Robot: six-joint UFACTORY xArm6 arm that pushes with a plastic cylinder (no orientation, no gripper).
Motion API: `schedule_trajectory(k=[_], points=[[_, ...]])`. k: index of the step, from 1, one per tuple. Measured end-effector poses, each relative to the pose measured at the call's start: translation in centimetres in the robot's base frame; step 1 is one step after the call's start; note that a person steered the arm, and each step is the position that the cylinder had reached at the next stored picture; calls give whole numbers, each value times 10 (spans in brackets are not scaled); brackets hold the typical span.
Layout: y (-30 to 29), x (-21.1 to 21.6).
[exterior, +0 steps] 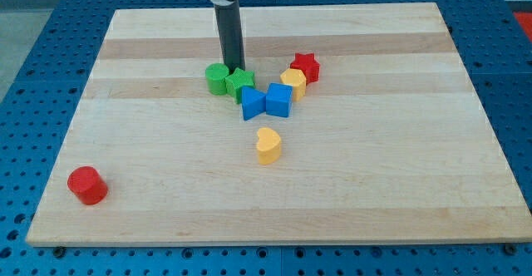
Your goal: Move the green circle parallel to the yellow heart
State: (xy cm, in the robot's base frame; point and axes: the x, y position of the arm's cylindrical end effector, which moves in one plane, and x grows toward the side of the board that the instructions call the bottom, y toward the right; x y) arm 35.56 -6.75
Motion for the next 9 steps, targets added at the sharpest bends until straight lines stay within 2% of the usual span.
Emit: schedule_trajectory(k=[4, 9], points=[[-3, 6], [-56, 9]])
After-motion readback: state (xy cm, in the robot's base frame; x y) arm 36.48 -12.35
